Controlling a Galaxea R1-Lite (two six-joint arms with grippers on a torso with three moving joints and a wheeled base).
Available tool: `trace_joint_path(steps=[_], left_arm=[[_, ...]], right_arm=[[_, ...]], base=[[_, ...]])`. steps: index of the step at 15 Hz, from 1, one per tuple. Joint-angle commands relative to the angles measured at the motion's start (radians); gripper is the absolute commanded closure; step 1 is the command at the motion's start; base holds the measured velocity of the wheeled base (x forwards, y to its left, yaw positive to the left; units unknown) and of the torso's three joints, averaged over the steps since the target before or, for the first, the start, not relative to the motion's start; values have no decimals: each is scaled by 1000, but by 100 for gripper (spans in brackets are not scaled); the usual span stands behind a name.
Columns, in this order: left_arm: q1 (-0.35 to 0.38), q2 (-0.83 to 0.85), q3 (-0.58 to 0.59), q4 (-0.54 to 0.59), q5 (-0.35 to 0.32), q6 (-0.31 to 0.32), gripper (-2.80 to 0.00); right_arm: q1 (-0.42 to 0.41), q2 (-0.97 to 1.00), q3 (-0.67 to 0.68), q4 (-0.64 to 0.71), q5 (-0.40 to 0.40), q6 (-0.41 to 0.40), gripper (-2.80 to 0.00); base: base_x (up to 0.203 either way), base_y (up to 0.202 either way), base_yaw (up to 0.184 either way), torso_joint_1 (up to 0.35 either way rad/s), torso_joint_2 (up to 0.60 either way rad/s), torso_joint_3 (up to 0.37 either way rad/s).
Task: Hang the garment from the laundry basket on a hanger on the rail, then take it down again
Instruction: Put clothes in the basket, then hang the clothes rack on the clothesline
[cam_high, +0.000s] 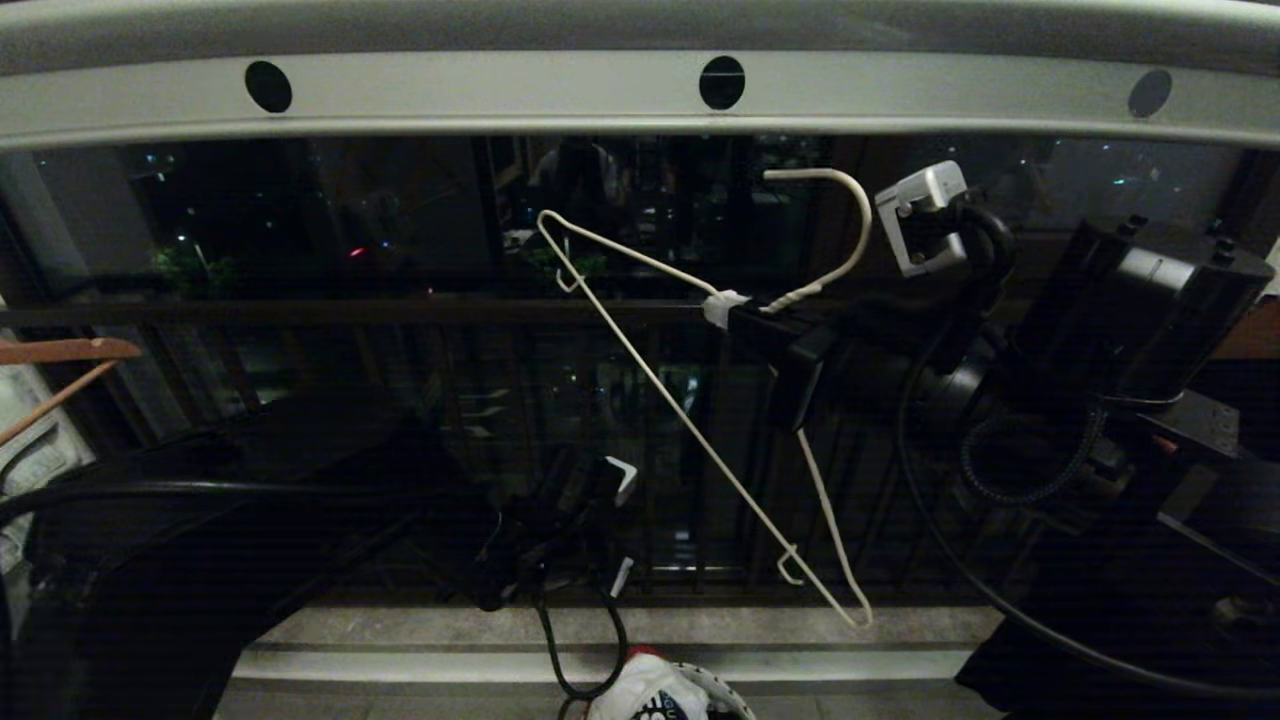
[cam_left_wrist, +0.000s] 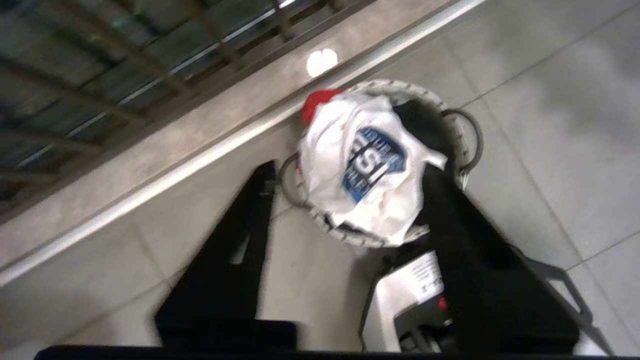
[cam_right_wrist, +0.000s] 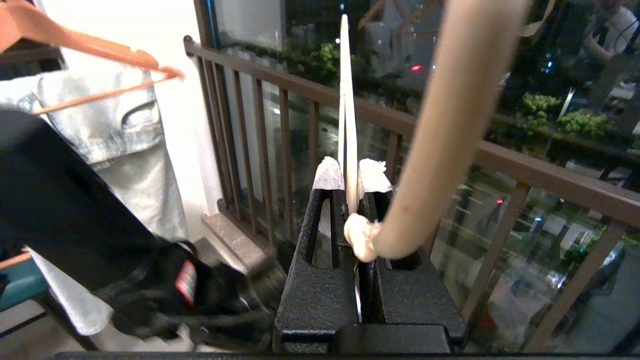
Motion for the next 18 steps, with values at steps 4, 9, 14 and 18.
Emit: trace_joint_path(steps=[4,9,14,18], left_arm=[[7,-359,218,13,23,1,0],[9,-581,233,137,17,4,0],[-27,-816,154,547,4,50,0],[-32,-948,107,672,4,61,0]], right_arm=[[8,41,21,-7,1,-15,0],[103,-38,141,7,-40,-15,0],[298,-192,176,167,-314,-36,0],[373,-277,105,397,-416,-39,0]], base=[[0,0,0,0,0,0],[0,0,0,0,0,0],[0,0,0,0,0,0],[0,0,0,0,0,0]])
